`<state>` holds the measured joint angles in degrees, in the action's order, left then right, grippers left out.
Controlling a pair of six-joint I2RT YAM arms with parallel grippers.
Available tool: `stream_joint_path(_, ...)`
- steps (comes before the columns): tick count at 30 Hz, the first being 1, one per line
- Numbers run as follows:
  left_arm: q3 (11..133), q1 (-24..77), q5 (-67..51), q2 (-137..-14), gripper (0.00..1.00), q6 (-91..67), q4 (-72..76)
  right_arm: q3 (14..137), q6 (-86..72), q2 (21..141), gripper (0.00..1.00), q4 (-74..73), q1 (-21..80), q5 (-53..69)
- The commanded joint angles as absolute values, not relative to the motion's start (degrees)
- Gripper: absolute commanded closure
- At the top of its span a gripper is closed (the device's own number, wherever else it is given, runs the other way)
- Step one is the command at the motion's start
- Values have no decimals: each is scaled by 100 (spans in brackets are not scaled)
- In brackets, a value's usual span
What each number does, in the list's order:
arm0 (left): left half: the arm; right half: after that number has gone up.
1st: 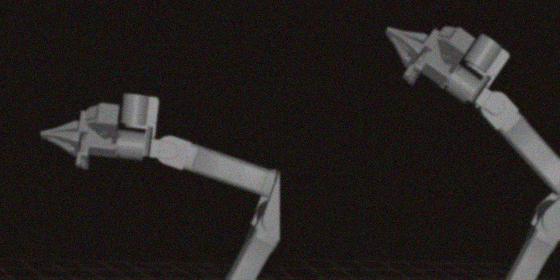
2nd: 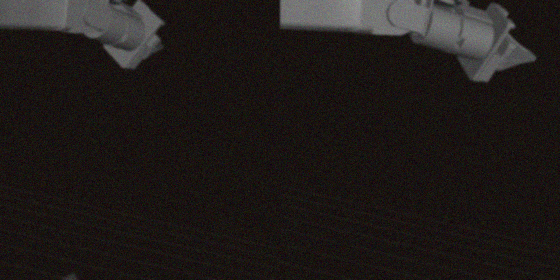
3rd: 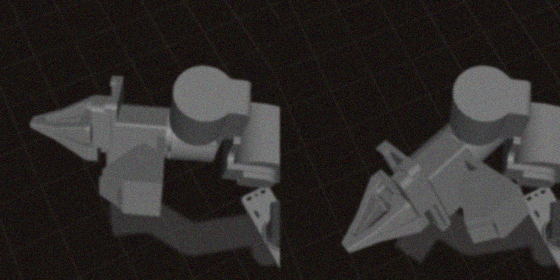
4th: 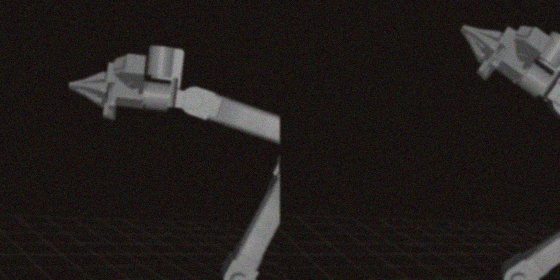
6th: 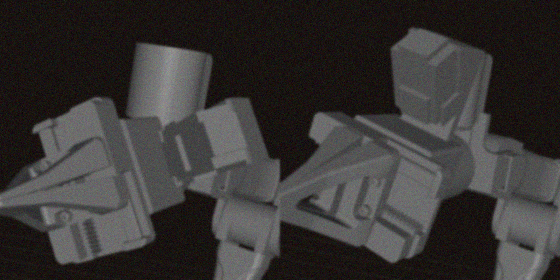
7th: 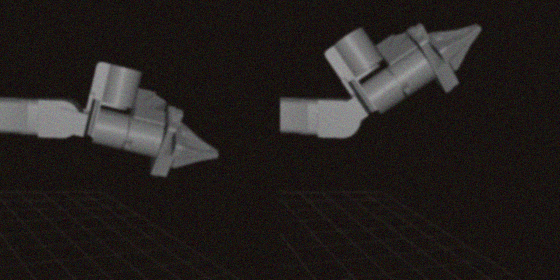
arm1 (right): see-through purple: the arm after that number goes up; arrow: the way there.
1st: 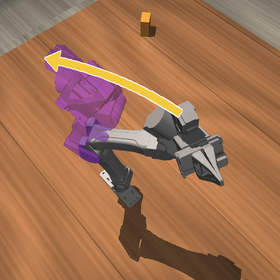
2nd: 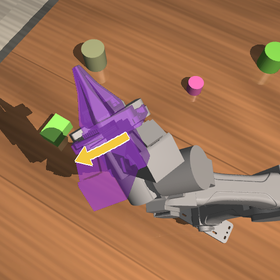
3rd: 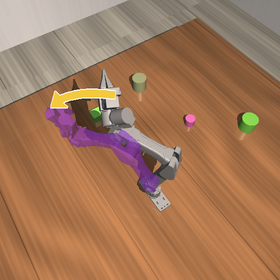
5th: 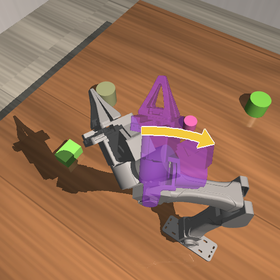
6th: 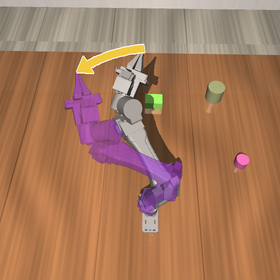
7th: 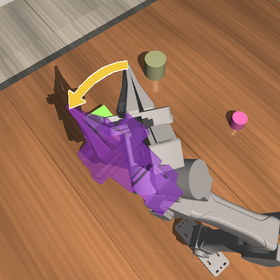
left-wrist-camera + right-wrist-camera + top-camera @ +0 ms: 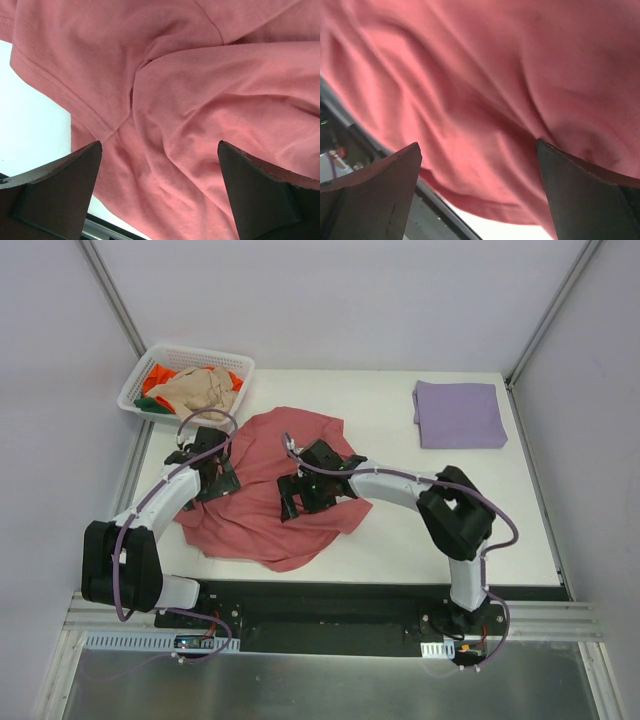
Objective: Fold and stack the t-shirts
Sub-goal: Flatten out the tshirt
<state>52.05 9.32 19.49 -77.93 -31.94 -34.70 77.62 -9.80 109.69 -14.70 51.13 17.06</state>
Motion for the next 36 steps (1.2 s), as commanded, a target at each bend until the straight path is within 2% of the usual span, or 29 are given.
stream_joint_path(1, 5115, 932, 1785, -7734, 1, -3094, -3401, 7674, -1415, 11329, 1, -1652, 4852, 1662)
stream_joint_path(6, 5124, 932, 1530, -7655, 1, -3015, -3331, 6508, -1573, 10777, 1, -1696, 4054, 1284)
stream_joint_path(12, 5010, 958, 1152, -7699, 1, -2638, -3138, 5441, -1389, 10073, 0, -2222, 2271, 827)
stream_joint_path(15, 4992, 1089, 993, -7813, 1, -2426, -3032, 5309, -1282, 9827, 2, -2040, 1330, 1729)
stream_joint_path(17, 5045, 1230, 993, -7945, 1, -2338, -3032, 5501, -1380, 9730, 2, -2082, 977, 1584)
stream_joint_path(20, 5229, 1537, 810, -8173, 1, -2250, -3015, 6238, -1039, 9843, 1, -2968, 774, 732)
stream_joint_path(23, 5597, 2212, 738, -8419, 1, -2083, -3006, 6635, -651, 9896, 1, -3190, 765, 624)
stream_joint_path(27, 6291, 3109, 431, -8762, 1, -2083, -2979, 6724, -598, 9704, 1, -3261, 782, 256)
stream_joint_path(32, 6741, 3823, 659, -9192, 2, -2109, -2988, 6303, -668, 8958, 1, -3410, 1010, -570)
stream_joint_path(36, 6855, 3920, 589, -9614, 21, -2171, -3093, 5644, -931, 8281, 0, -3445, 1239, -808)
